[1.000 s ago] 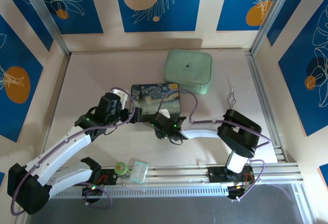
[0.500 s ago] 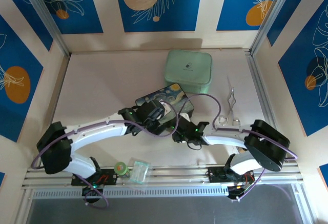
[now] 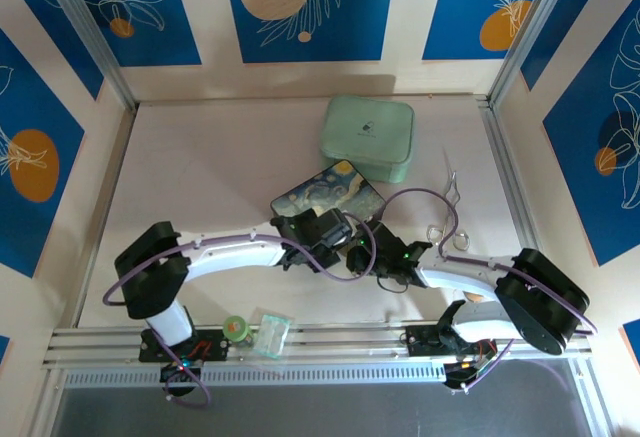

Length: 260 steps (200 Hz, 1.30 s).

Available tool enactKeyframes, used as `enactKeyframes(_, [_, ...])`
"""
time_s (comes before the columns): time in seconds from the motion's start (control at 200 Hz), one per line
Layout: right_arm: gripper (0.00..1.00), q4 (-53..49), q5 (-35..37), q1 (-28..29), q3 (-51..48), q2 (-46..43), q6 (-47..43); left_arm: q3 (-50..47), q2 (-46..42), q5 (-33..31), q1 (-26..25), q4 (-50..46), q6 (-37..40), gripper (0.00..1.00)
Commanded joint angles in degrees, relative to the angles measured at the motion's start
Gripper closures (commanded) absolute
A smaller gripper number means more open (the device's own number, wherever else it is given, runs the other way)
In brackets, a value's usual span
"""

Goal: Unlock a padlock with a key

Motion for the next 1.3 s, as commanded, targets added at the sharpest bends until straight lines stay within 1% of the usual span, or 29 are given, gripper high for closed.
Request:
enactKeyframes(0.0, [0.67, 8.5, -0.7, -1.1, -1.7, 2.9, 7.8, 0.4, 2.5, -5.1, -0.9, -5.0, 0.9, 0.16])
enactKeyframes(0.1, [0.67, 11.8, 0.8, -1.6, -2.8, 2.8, 11.7, -1.7, 1.7, -5.0, -1.0, -4.5, 1.2, 0.22])
enactKeyframes(0.2, [0.68, 16.4, -1.5, -3.4, -3.2, 3.8, 12.3, -3.4, 0.5, -3.8, -1.0, -3.2, 2.4, 0.28])
enactKeyframes(0.48, [0.69, 24.7, -6.8, -7.5, -2.3, 9.6, 17.1, -5.4, 1.6, -1.5, -2.3, -2.9, 4.9, 0.29])
enactKeyframes(0.56, [0.69, 25.1, -7.1, -8.4, -2.3, 9.4, 17.2, -5.7, 1.7, -2.7, -2.9, -3.4, 5.1, 0.30])
enactKeyframes(0.63, [0.69, 25.4, -7.2, -9.4, -2.9, 8.7, 17.5, -6.0, 1.5, -2.4, -2.9, -3.9, 5.2, 0.31])
enactKeyframes(0.775, [0.69, 26.3, -10.7, -12.8, -3.6, 8.6, 17.0, -6.8, 0.4, -1.9, -3.2, -3.4, 6.0, 0.32])
enactKeyframes(1.111, [0.69, 24.9, -11.4, -16.1, -3.9, 6.9, 14.9, -6.9, 0.1, -1.7, -3.2, -3.8, 5.2, 0.33])
enactKeyframes(1.296, [0.69, 24.6, -11.8, -16.8, -4.2, 7.9, 14.5, -6.4, 0.2, -5.2, -3.1, -4.8, 4.5, 0.33])
